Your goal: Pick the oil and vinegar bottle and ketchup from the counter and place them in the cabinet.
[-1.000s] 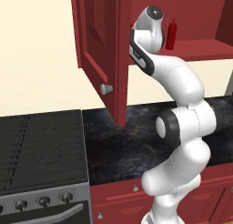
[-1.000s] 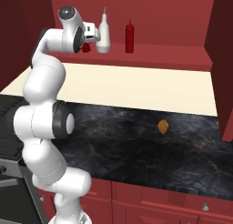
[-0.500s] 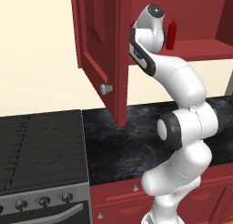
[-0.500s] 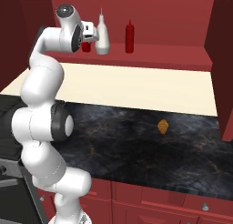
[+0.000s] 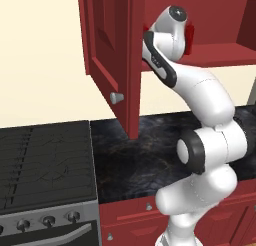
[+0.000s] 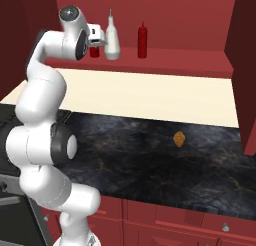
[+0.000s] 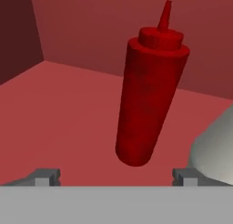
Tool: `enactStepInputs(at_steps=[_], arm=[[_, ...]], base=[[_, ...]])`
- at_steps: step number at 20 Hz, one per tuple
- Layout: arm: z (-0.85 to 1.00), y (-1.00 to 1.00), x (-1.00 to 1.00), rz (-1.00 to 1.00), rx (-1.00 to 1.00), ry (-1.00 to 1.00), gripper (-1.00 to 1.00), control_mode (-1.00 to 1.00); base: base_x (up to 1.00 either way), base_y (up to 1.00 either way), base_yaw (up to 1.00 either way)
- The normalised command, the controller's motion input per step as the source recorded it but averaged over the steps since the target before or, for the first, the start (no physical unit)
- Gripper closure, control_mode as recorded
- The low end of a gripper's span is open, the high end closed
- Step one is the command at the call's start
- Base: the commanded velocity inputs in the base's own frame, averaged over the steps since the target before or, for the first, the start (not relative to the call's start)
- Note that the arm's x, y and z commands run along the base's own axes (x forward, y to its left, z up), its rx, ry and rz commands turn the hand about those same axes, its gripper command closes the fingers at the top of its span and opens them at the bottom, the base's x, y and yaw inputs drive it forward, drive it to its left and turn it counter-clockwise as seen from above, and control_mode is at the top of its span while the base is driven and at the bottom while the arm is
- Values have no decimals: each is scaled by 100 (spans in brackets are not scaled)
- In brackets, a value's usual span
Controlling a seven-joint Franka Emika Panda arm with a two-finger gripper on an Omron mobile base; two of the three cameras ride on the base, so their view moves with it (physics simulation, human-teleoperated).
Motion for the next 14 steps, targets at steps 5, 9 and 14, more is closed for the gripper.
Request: enactStepInputs(at_steps=[5,9,14], arm=[[1,0,-54,2,-3,-7,-100,-100],[1,0,-69,0,-5,-5,-100,-100],[-1,0,-80,0,-5,0,-100,-100]], base=[[0,0,0],[0,0,0],[0,0,0]])
